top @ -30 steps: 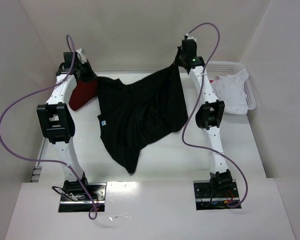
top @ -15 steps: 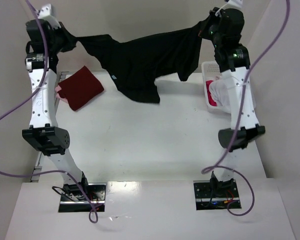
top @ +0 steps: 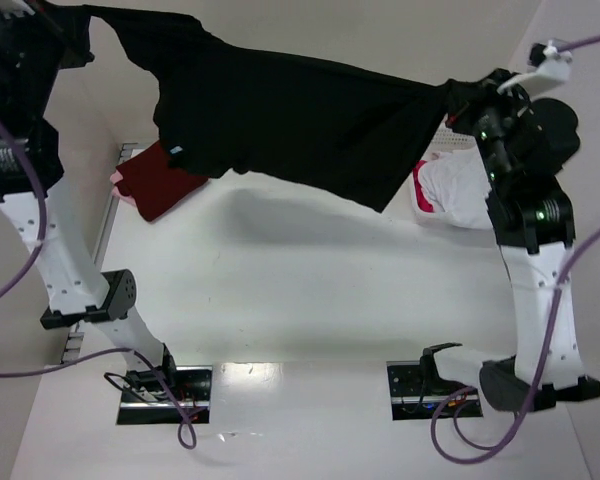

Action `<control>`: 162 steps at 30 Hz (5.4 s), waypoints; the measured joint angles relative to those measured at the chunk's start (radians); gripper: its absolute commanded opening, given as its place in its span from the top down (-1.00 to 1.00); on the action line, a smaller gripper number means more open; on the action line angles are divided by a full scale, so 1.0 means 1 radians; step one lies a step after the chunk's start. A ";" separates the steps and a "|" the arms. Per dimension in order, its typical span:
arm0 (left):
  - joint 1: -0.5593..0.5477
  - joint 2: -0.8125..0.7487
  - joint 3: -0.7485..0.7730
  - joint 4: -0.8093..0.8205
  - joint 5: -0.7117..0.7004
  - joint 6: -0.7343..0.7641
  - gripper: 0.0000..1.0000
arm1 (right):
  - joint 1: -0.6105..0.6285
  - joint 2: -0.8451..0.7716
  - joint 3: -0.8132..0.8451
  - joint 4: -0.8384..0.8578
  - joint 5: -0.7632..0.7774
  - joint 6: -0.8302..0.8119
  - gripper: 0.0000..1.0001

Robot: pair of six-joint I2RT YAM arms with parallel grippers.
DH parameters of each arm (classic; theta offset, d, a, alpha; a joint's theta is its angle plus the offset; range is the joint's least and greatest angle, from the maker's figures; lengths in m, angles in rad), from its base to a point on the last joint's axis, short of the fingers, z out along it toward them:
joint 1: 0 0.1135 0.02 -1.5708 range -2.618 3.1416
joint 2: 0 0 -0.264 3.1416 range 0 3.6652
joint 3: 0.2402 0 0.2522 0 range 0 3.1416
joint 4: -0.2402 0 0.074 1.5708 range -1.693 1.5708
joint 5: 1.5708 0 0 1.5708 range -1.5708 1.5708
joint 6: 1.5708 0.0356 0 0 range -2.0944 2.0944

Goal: Fold and stack the t-shirts
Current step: Flatten out the tshirt

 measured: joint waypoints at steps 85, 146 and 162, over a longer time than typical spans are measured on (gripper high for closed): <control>-0.213 -1.253 -1.180 0.255 -0.268 0.025 1.00 | 0.067 -0.565 -0.362 0.060 -0.025 0.051 1.00; -0.189 0.313 -1.171 0.656 -0.248 -0.025 1.00 | -0.046 0.725 -0.509 0.427 0.240 0.285 1.00; -0.185 0.454 -0.992 0.656 -0.218 -0.025 1.00 | -0.078 0.904 -0.280 0.469 0.177 0.209 1.00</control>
